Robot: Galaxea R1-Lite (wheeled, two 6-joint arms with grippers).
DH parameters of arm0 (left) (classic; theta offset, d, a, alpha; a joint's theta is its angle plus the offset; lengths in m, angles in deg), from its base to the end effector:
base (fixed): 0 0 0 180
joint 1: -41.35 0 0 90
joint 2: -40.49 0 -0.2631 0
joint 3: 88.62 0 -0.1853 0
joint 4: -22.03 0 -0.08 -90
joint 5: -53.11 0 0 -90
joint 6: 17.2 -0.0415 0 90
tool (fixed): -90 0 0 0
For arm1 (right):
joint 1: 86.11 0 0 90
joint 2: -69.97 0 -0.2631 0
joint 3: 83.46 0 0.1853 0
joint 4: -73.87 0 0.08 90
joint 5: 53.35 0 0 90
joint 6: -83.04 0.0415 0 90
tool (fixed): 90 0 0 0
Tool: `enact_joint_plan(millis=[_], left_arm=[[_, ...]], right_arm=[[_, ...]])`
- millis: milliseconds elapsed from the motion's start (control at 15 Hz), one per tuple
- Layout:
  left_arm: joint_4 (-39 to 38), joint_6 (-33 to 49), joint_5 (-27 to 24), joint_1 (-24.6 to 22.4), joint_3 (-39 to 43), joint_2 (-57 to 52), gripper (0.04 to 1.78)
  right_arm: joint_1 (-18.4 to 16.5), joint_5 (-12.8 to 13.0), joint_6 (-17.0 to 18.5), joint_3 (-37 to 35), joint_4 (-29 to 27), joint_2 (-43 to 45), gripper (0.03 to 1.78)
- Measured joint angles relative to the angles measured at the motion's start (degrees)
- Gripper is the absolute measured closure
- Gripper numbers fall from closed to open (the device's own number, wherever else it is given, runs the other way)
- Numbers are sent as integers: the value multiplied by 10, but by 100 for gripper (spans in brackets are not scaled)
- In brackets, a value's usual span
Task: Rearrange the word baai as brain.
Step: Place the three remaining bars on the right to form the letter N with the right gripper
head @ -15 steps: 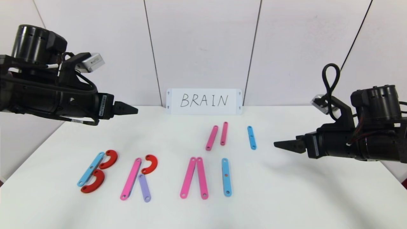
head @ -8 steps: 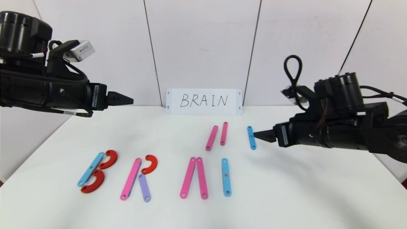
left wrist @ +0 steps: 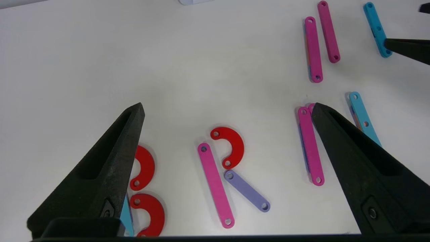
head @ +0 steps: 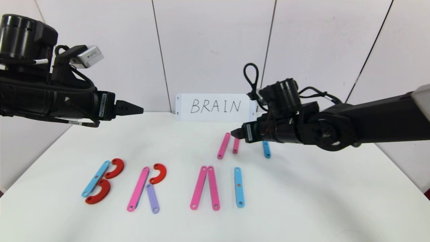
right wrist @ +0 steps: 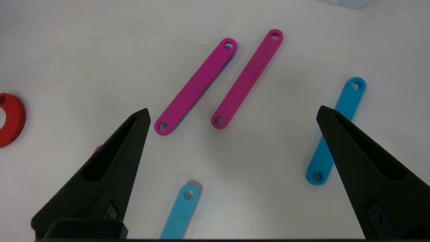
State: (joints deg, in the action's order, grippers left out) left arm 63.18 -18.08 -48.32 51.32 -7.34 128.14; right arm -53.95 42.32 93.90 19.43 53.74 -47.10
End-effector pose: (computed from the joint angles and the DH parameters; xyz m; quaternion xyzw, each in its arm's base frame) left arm 0.2699 -0.0558 0.2380 0.0040 0.2581 -0.1813 0.9490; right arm 0.3404 0.2092 0.1205 -0.0072 0.2985 0.1915 0.9350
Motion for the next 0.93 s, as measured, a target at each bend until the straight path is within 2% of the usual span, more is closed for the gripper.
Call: enact_joint_plan(millis=[333, 533, 600, 733, 933], left_arm=[[-1, 1, 0, 21, 8, 0, 8], [-1, 2, 0, 21, 9, -4, 8], [-1, 2, 0, 21, 9, -5, 8], [-1, 2, 0, 21, 9, -7, 8], [-1, 2, 0, 21, 9, -8, 8]], right_arm=[[32, 2, 8, 91, 4, -94, 8], [50, 3, 11, 121, 5, -130, 8], [53, 8, 13, 130, 4, -141, 8], [59, 38, 21, 145, 8, -163, 8], [62, 53, 32, 152, 8, -180, 8]])
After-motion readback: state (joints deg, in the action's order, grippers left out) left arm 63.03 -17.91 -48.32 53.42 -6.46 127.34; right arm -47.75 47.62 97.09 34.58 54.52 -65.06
